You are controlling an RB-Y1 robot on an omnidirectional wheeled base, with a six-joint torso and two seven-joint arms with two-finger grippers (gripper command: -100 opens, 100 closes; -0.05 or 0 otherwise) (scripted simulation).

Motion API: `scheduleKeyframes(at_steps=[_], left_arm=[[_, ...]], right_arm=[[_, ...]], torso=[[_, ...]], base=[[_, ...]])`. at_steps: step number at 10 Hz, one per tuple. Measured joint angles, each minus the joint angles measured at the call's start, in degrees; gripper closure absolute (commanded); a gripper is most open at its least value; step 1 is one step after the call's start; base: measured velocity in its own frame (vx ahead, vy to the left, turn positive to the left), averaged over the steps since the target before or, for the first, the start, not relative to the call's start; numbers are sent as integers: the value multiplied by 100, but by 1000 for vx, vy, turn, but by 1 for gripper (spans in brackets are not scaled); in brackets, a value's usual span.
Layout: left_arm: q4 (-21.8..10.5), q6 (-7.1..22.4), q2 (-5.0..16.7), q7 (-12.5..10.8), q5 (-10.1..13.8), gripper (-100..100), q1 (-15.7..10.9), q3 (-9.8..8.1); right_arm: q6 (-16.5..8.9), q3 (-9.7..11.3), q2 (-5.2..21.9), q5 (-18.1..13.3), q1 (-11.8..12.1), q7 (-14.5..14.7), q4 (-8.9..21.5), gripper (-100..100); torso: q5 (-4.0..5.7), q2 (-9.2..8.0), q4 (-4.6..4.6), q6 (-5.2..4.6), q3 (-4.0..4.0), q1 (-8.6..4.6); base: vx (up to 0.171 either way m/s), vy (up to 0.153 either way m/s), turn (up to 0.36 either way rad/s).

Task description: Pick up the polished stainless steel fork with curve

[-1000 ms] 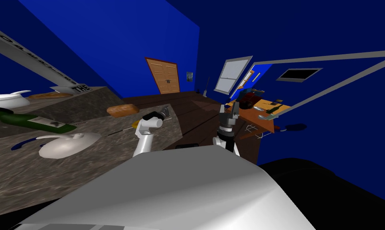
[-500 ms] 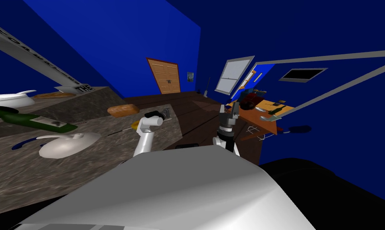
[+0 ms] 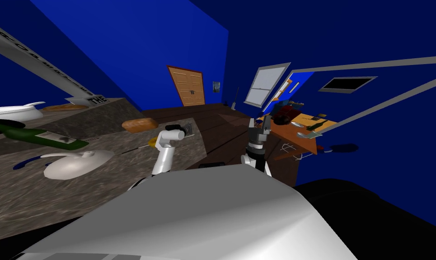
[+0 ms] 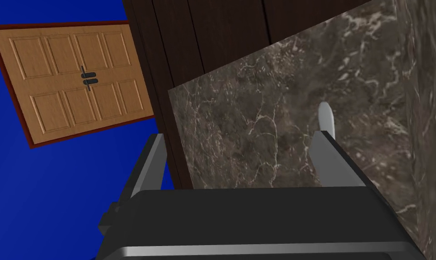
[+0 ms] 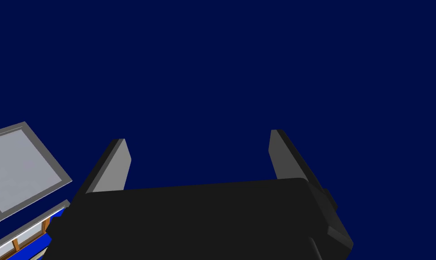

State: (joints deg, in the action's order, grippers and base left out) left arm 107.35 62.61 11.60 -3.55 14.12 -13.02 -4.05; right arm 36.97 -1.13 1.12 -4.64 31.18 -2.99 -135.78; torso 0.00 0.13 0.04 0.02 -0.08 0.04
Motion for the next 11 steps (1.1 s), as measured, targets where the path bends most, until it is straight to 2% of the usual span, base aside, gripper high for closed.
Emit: scheduleKeyframes(at_steps=[9, 11], left_arm=[[-768, 1378, 129, -28, 31, -100, -500, -185], [-829, 1657, 128, -55, 2, -100, -554, -189]], right_arm=[[0, 0, 0, 0, 0, 0, 0, 0], [0, 0, 0, 0, 0, 0, 0, 0]], torso=[[-2, 10, 3, 1, -6, 9], [-1, -2, 1, -1, 0, 3]], base=[[48, 7, 34], [29, 5, 18]])
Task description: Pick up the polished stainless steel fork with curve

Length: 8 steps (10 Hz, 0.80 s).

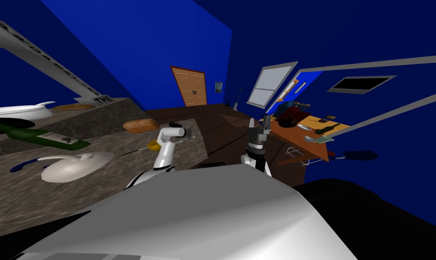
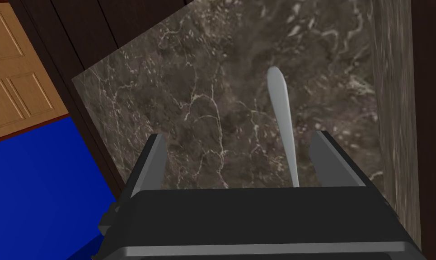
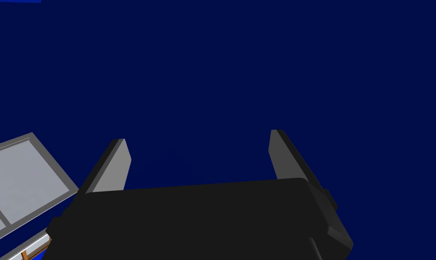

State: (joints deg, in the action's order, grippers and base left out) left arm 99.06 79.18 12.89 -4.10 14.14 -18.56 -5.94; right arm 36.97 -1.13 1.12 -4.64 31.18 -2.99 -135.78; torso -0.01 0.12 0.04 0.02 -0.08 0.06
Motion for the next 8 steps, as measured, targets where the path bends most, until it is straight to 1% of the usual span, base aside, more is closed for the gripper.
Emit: scheduleKeyframes(at_steps=[5, 7, 8], left_arm=[[-514, 705, 117, -20, -18, -100, -271, -103], [-588, 1041, 179, -28, -11, -100, -302, -149], [-676, 1172, 184, -36, -31, -100, -333, -148]], right_arm=[[0, 0, 0, 0, 0, 0, 0, 0], [0, 0, 0, 0, 0, 0, 0, 0], [0, 0, 0, 0, 0, 0, 0, 0]], torso=[[-1, 9, 2, 1, -5, 8], [-1, 5, 1, 1, -3, 4], [-1, 5, 1, 0, -3, 3]], base=[[50, 15, 31], [47, 10, 29], [47, 16, 36]])
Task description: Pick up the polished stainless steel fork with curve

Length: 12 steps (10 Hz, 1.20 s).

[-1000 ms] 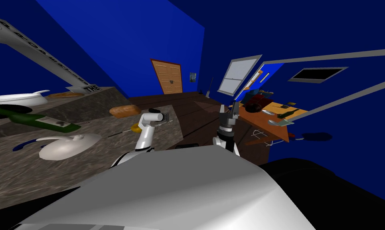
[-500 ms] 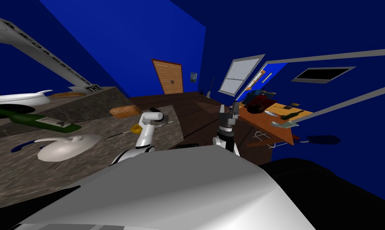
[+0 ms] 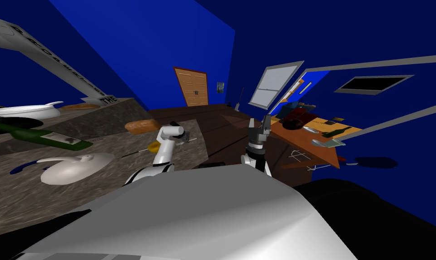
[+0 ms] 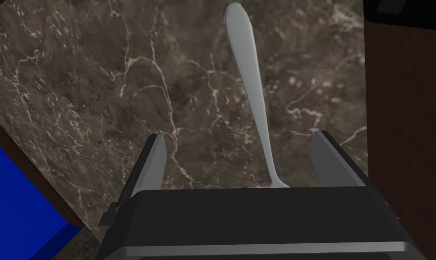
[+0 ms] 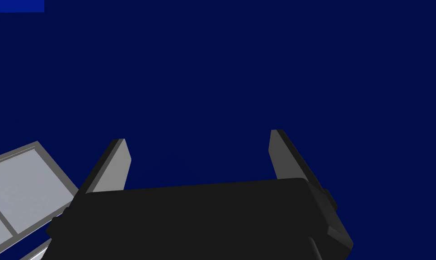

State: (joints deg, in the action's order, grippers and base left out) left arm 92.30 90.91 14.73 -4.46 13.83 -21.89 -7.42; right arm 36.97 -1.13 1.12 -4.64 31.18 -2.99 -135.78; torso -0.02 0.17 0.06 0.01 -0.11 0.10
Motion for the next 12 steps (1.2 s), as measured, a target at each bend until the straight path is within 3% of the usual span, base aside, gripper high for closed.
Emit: scheduleKeyframes(at_steps=[12], left_arm=[[-693, 1764, 370, -33, -34, -100, -332, -172]], right_arm=[[0, 0, 0, 0, 0, 0, 0, 0]], torso=[[0, -7, -1, 0, 3, -2]], base=[[43, 13, 21]])
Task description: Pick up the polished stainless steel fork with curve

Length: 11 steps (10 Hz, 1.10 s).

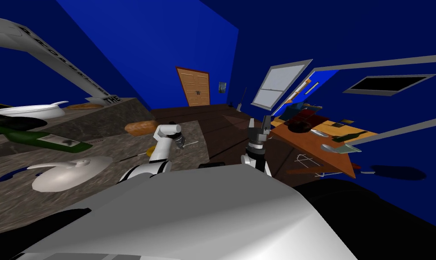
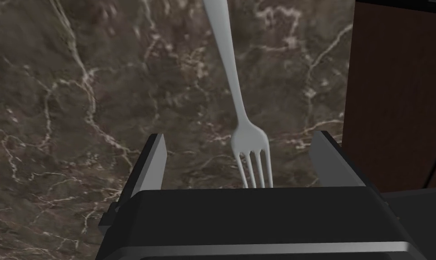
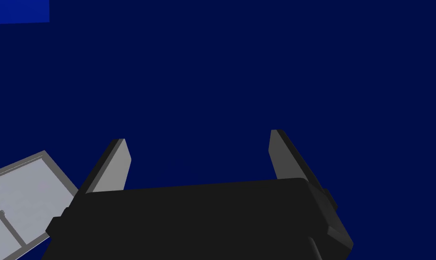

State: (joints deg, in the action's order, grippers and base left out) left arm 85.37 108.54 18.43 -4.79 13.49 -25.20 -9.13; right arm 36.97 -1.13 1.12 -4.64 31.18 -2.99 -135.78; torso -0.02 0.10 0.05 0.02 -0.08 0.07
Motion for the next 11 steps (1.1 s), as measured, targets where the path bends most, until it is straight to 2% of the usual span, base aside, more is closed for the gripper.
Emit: scheduleKeyframes(at_steps=[2, 3, 4, 9, 10, 11], left_arm=[[-39, 335, 46, 3, 1, -100, -9, -23], [-42, 372, 49, 5, 2, 0, -11, -25], [-42, 369, 49, 5, 2, -100, -11, -25], [-600, -111, -41, -212, -149, -100, -64, -63], [-611, -130, -43, -222, -152, 100, -64, -64], [-610, -128, -42, -221, -152, 100, -64, -64]], right_arm=[[0, 0, 0, 0, 0, 0, 0, 0], [0, 0, 0, 0, 0, 0, 0, 0], [0, 0, 0, 0, 0, 0, 0, 0], [0, 0, 0, 0, -1, 0, 0, 0], [0, 0, 0, 0, -1, 0, 0, 0], [0, 0, 0, 0, 0, 0, 0, 0]], torso=[[2, -11, -3, -1, 6, -4], [1, -12, -3, -1, 7, -4], [1, -13, -3, -1, 8, -3], [-3, -36, -9, -2, 21, 14], [-1, -27, -7, 1, 17, 7], [0, -19, -5, 0, 12, 1]], base=[[2, -3, 7], [0, 0, 0], [-35, 33, -136], [-51, 44, -123], [-5, 4, 6], [0, 0, 0]])
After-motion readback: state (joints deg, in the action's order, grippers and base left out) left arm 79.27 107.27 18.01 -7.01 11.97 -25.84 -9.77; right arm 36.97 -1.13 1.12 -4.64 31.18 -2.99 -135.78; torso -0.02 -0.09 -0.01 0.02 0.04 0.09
